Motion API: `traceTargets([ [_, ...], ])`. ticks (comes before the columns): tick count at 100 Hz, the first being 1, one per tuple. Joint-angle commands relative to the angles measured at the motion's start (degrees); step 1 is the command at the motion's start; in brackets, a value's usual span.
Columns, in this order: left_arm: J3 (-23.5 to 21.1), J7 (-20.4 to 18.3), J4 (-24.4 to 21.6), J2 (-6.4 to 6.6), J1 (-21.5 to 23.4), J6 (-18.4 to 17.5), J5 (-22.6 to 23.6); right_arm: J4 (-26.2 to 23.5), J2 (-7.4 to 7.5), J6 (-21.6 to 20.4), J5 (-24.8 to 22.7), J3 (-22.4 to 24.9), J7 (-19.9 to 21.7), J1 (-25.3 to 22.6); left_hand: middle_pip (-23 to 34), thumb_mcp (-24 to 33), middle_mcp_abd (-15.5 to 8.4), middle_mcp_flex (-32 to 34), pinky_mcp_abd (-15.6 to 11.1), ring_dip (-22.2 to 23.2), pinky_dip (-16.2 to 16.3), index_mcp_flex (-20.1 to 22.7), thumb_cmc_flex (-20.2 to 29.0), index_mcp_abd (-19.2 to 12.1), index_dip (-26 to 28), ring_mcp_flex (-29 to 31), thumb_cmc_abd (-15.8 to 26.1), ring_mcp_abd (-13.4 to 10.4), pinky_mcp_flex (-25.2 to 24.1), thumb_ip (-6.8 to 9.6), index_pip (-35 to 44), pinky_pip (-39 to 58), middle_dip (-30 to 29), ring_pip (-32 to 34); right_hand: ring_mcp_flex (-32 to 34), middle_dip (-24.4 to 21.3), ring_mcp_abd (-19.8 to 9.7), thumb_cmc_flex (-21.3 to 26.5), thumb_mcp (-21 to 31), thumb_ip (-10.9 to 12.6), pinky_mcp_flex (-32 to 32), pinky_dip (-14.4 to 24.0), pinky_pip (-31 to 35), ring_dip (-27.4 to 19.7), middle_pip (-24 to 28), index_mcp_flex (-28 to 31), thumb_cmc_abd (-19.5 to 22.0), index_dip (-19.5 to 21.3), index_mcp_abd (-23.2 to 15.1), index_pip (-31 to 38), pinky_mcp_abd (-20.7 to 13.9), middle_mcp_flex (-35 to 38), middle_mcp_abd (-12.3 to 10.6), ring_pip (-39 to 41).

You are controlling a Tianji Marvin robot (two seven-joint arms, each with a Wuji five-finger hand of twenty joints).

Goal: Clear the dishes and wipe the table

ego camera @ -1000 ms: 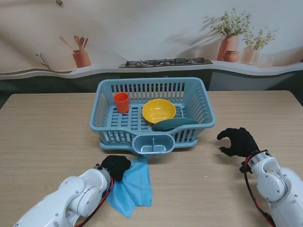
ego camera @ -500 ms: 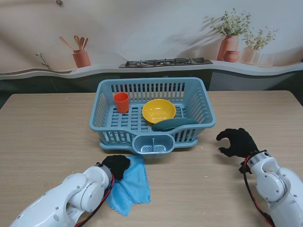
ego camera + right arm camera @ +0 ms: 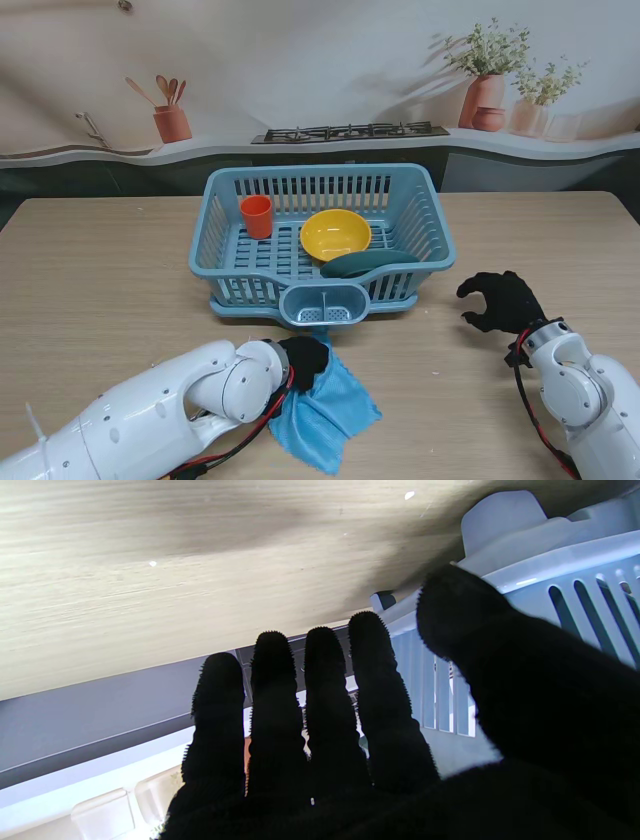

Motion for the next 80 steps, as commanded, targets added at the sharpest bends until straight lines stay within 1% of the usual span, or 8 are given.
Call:
traceTargets([
  [1,0.6,-2.0,3.4,-0.13,2.7,0.2,1.3,-0.3,0.03,-0.3,-0.2,0.0,0.7,-0.4,-9.2,0.4,-1.6,-1.6,2.1,-0.3,-0.7,2.8,1.7,-5.5,-3.7,-0.3,4.6,0.2,0.9,0.14,-4.9,2.2,-1.9,0.1,-0.7,-0.1,0.5,1.1,0.0,2.4,-0.1,0.7,0.9,0.2,-0.3,0.5,0.4,0.3,0.3,0.1,0.4,0.2,0.5,1.0],
  [10,-1.5,-2.0,2.7,0.21,4.6,0.4,4.0,-0.3,0.04,-0.3,-0.2,0.0,0.8,-0.4,-9.1,0.4,-1.5,-1.6,2.1,-0.3,-0.6,2.8,1.7,-5.4,-3.8,-0.2,4.6,0.3,1.0,0.12,-4.8,2.4,-1.9,0.2,-0.7,-0.1,0.5,1.1,0.1,2.4,0.0,0.8,0.9,0.2,-0.3,0.5,0.4,0.3,0.3,0.2,0.7,0.2,0.5,1.0],
  [22,-8.3,-2.2,0.3,0.66,10.4,0.3,11.1,-0.4,0.06,-0.3,-0.3,-0.1,0.9,-0.4,-9.1,0.4,-1.4,-1.6,2.1,-0.3,-0.5,2.9,1.9,-5.1,-3.8,-0.3,4.5,0.5,1.0,0.08,-4.8,2.4,-2.0,0.2,-0.7,-0.1,0.5,1.1,0.1,2.4,-0.1,0.8,0.9,0.2,-0.3,0.4,0.3,0.3,0.3,0.1,0.8,0.2,0.6,1.0],
  [37,-18.5,-1.6,-2.1,0.56,19.0,-2.8,20.6,-0.5,0.06,-0.1,-0.2,-0.1,1.0,-0.4,-9.1,0.4,-1.4,-1.8,2.1,-0.3,-0.4,2.9,1.9,-5.1,-3.9,-0.5,4.5,0.6,0.7,0.04,-4.8,2.4,-2.1,0.2,-0.7,-0.1,0.6,1.1,0.1,2.4,0.0,0.7,0.9,0.2,-0.2,0.4,0.4,0.3,0.3,0.1,0.6,0.2,0.5,1.0],
  [50,-26.1,2.0,-2.8,-0.10,25.4,-5.4,27.8,-0.6,0.08,0.0,-0.3,-0.2,1.1,-0.4,-9.1,0.4,-1.4,-1.7,2.1,-0.3,-0.2,2.9,1.9,-5.1,-4.0,-0.6,4.5,0.8,0.5,0.01,-4.8,2.4,-2.1,0.3,-0.8,-0.1,0.5,1.2,0.1,2.5,-0.1,0.7,1.0,0.2,-0.3,0.4,0.4,0.3,0.4,0.1,0.8,0.2,0.4,1.0],
  [65,-31.6,7.9,-2.4,-0.93,30.1,-6.4,31.0,-0.7,0.11,0.1,-0.3,-0.4,1.3,-0.4,-9.2,0.5,-1.0,-1.7,2.1,-0.3,0.1,3.1,2.1,-4.6,-4.1,-0.6,4.2,1.2,0.5,-0.05,-5.0,2.4,-2.2,0.2,-0.7,-0.1,0.5,1.2,0.1,2.5,0.0,0.7,1.0,0.2,-0.3,0.4,0.4,0.3,0.4,0.1,0.8,0.2,0.4,1.0],
  [73,-33.2,9.2,-2.8,-1.14,31.5,-6.8,31.5,-0.7,0.12,0.2,-0.3,-0.4,1.3,-0.4,-9.1,0.5,-1.0,-1.6,2.1,-0.3,0.2,3.2,2.1,-4.8,-4.1,-0.6,4.2,1.3,0.5,-0.07,-5.0,2.4,-2.2,0.3,-0.7,-0.1,0.6,1.2,0.2,2.5,0.0,0.7,1.0,0.2,-0.3,0.4,0.4,0.3,0.4,0.2,0.9,0.1,0.4,1.0],
  [80,-33.6,9.3,-3.0,-1.17,31.9,-7.0,31.3,-0.8,0.11,0.3,-0.3,-0.5,1.4,-0.4,-9.1,0.5,-1.1,-1.4,2.1,-0.3,0.3,3.3,2.1,-4.9,-4.1,-0.5,4.1,1.3,0.6,-0.07,-5.0,2.5,-2.2,0.3,-0.7,-0.1,0.5,1.2,0.2,2.5,-0.1,0.7,1.0,0.2,-0.2,0.4,0.3,0.3,0.3,0.2,0.8,0.2,0.5,1.0],
])
